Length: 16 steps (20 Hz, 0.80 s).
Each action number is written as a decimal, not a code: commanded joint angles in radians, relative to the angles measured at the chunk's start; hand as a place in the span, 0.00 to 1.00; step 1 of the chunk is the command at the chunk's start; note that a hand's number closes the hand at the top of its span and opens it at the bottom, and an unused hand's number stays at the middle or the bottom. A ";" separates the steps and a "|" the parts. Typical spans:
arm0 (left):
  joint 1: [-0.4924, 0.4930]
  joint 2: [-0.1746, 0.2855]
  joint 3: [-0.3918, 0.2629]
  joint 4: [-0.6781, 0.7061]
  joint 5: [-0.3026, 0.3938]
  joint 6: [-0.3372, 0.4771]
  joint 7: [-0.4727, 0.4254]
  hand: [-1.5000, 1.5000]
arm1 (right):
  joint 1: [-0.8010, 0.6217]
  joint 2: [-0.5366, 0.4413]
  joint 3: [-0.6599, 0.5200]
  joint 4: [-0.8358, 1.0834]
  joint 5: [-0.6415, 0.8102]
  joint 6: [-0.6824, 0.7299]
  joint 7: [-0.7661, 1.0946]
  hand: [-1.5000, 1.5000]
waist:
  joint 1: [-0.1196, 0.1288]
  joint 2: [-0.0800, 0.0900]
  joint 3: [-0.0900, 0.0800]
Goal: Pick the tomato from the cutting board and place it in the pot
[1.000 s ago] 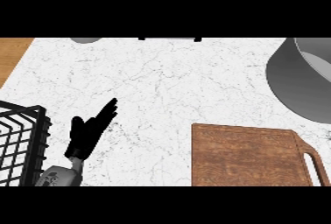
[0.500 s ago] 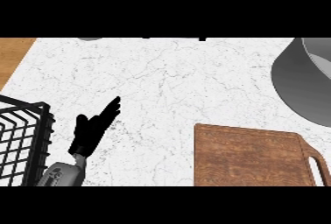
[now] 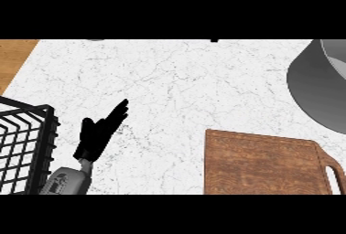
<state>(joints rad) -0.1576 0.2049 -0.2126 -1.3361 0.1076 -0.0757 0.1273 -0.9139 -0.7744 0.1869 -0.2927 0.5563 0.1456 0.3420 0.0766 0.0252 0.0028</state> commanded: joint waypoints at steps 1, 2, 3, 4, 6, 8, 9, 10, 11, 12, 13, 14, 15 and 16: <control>0.022 -0.004 0.002 -0.009 -0.010 0.007 -0.011 0.50 | -0.044 0.070 -0.021 0.105 0.003 -0.006 -0.011 0.00 | -0.011 -0.003 0.001; 0.044 -0.016 -0.010 -0.022 -0.013 0.018 -0.007 0.50 | -0.062 0.073 -0.068 0.083 -0.040 -0.061 -0.032 0.00 | -0.003 -0.001 0.002; 0.044 -0.011 0.001 -0.002 -0.003 0.006 -0.019 0.50 | -0.027 0.106 -0.092 0.052 -0.063 -0.147 -0.079 0.00 | -0.018 -0.004 0.001; 0.062 0.012 0.002 -0.036 0.000 -0.006 -0.009 0.50 | -0.060 0.057 -0.129 0.038 -0.096 -0.137 -0.107 0.00 | -0.016 -0.008 0.002; 0.042 -0.002 -0.004 -0.023 -0.016 0.014 -0.004 0.50 | -0.042 0.093 -0.201 0.001 -0.156 -0.296 -0.163 0.00 | -0.024 -0.006 0.005; 0.074 -0.006 -0.009 -0.018 -0.011 0.004 -0.030 0.50 | -0.106 0.058 -0.277 -0.022 -0.223 -0.314 -0.190 0.00 | -0.018 -0.007 0.004; 0.017 -0.002 0.020 -0.001 0.000 0.009 -0.005 0.50 | -0.105 0.068 -0.310 -0.024 -0.250 -0.352 -0.207 0.00 | -0.035 -0.004 0.003; 0.030 -0.001 0.003 -0.030 -0.008 0.004 -0.007 0.50 | -0.082 0.088 -0.334 -0.027 -0.266 -0.424 -0.234 0.00 | -0.033 -0.007 0.004; 0.031 0.007 0.018 -0.005 0.000 -0.003 -0.016 0.50 | -0.115 0.065 -0.370 -0.024 -0.295 -0.425 -0.228 0.00 | -0.029 -0.003 0.003; 0.033 0.020 0.034 -0.016 0.010 -0.007 -0.012 0.50 | -0.082 0.047 -0.407 -0.025 -0.322 -0.470 -0.270 0.00 | -0.037 -0.005 0.003; 0.037 0.015 0.024 0.000 -0.004 0.001 -0.004 0.50 | -0.100 0.041 -0.430 -0.029 -0.337 -0.502 -0.270 0.00 | -0.038 -0.005 0.002; 0.050 -0.004 0.014 -0.035 -0.004 0.021 0.016 0.50 | -0.087 0.049 -0.445 -0.022 -0.341 -0.561 -0.273 0.00 | -0.033 -0.009 0.002; 0.019 -0.010 0.023 0.001 -0.007 0.021 -0.002 0.50 | -0.079 0.013 -0.471 -0.015 -0.361 -0.550 -0.308 0.00 | -0.043 -0.004 0.002; 0.071 0.018 0.017 -0.010 -0.010 -0.007 -0.035 0.50 | -0.060 0.035 -0.501 -0.019 -0.384 -0.610 -0.332 0.00 | -0.038 -0.007 0.001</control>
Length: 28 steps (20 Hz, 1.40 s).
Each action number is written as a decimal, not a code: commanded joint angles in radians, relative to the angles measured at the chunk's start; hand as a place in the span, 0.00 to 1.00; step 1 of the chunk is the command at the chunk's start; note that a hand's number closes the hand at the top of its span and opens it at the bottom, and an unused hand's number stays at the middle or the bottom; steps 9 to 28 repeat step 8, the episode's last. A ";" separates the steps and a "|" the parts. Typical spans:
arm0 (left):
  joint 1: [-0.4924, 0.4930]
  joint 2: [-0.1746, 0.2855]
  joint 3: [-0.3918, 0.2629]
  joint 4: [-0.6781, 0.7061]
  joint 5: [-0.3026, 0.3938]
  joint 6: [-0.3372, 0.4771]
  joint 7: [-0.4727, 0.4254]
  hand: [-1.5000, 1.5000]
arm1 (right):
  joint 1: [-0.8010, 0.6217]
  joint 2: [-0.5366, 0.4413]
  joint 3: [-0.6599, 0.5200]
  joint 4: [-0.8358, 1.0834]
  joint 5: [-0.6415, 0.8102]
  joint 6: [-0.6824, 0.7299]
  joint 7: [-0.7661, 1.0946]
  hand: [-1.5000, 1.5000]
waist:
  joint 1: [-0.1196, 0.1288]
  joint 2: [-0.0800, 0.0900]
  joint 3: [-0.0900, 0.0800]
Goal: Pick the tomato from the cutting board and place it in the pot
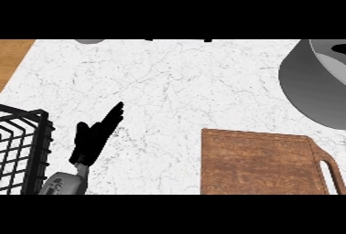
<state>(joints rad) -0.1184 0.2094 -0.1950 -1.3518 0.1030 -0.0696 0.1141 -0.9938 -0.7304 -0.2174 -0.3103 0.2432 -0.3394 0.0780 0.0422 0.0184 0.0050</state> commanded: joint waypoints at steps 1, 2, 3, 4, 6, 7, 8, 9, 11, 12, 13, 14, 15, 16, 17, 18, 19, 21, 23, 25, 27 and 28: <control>-0.023 -0.006 0.011 0.012 -0.006 0.014 0.014 0.50 | 0.018 -0.066 -0.116 -0.010 -0.085 -0.093 -0.098 0.00 | -0.018 -0.001 -0.001; 0.006 -0.027 -0.013 -0.016 -0.019 0.035 0.028 0.50 | 0.042 -0.087 -0.139 -0.008 -0.100 -0.108 -0.121 0.00 | -0.018 -0.005 -0.001; 0.010 0.006 0.013 -0.029 0.016 -0.007 0.037 0.50 | 0.060 -0.057 -0.167 -0.010 -0.125 -0.137 -0.160 0.00 | -0.015 -0.007 -0.001; 0.029 0.007 0.016 -0.014 0.014 -0.011 0.006 0.50 | 0.053 -0.080 -0.194 -0.013 -0.152 -0.103 -0.189 0.00 | -0.013 -0.005 -0.001; 0.025 -0.032 -0.011 -0.009 -0.020 0.027 0.013 0.50 | 0.110 -0.109 -0.239 -0.004 -0.190 -0.072 -0.268 0.00 | -0.022 -0.006 -0.001; 0.011 -0.013 0.016 0.029 -0.023 0.026 -0.005 0.50 | 0.139 -0.116 -0.255 -0.034 -0.215 -0.038 -0.282 0.00 | -0.041 -0.013 -0.003; -0.023 0.023 0.051 0.019 0.025 -0.031 0.031 0.50 | 0.128 -0.136 -0.265 -0.013 -0.218 -0.027 -0.289 0.00 | -0.029 -0.009 -0.003; -0.023 0.023 0.051 0.019 0.025 -0.031 0.031 0.50 | 0.128 -0.136 -0.265 -0.013 -0.218 -0.027 -0.289 0.00 | -0.029 -0.009 -0.003; -0.023 0.023 0.051 0.019 0.025 -0.031 0.031 0.50 | 0.128 -0.136 -0.265 -0.013 -0.218 -0.027 -0.289 0.00 | -0.029 -0.009 -0.003; -0.023 0.023 0.051 0.019 0.025 -0.031 0.031 0.50 | 0.128 -0.136 -0.265 -0.013 -0.218 -0.027 -0.289 0.00 | -0.029 -0.009 -0.003; -0.023 0.023 0.051 0.019 0.025 -0.031 0.031 0.50 | 0.128 -0.136 -0.265 -0.013 -0.218 -0.027 -0.289 0.00 | -0.029 -0.009 -0.003; -0.023 0.023 0.051 0.019 0.025 -0.031 0.031 0.50 | 0.128 -0.136 -0.265 -0.013 -0.218 -0.027 -0.289 0.00 | -0.029 -0.009 -0.003; -0.023 0.023 0.051 0.019 0.025 -0.031 0.031 0.50 | 0.128 -0.136 -0.265 -0.013 -0.218 -0.027 -0.289 0.00 | -0.029 -0.009 -0.003; -0.023 0.023 0.051 0.019 0.025 -0.031 0.031 0.50 | 0.128 -0.136 -0.265 -0.013 -0.218 -0.027 -0.289 0.00 | -0.029 -0.009 -0.003; -0.023 0.023 0.051 0.019 0.025 -0.031 0.031 0.50 | 0.128 -0.136 -0.265 -0.013 -0.218 -0.027 -0.289 0.00 | -0.029 -0.009 -0.003; -0.023 0.023 0.051 0.019 0.025 -0.031 0.031 0.50 | 0.128 -0.136 -0.265 -0.013 -0.218 -0.027 -0.289 0.00 | -0.029 -0.009 -0.003; -0.023 0.023 0.051 0.019 0.025 -0.031 0.031 0.50 | 0.128 -0.136 -0.265 -0.013 -0.218 -0.027 -0.289 0.00 | -0.029 -0.009 -0.003; -0.023 0.023 0.051 0.019 0.025 -0.031 0.031 0.50 | 0.128 -0.136 -0.265 -0.013 -0.218 -0.027 -0.289 0.00 | -0.029 -0.009 -0.003; -0.023 0.023 0.051 0.019 0.025 -0.031 0.031 0.50 | 0.128 -0.136 -0.265 -0.013 -0.218 -0.027 -0.289 0.00 | -0.029 -0.009 -0.003; -0.023 0.023 0.051 0.019 0.025 -0.031 0.031 0.50 | 0.128 -0.136 -0.265 -0.013 -0.218 -0.027 -0.289 0.00 | -0.029 -0.009 -0.003; -0.023 0.023 0.051 0.019 0.025 -0.031 0.031 0.50 | 0.128 -0.136 -0.265 -0.013 -0.218 -0.027 -0.289 0.00 | -0.029 -0.009 -0.003; -0.023 0.023 0.051 0.019 0.025 -0.031 0.031 0.50 | 0.128 -0.136 -0.265 -0.013 -0.218 -0.027 -0.289 0.00 | -0.029 -0.009 -0.003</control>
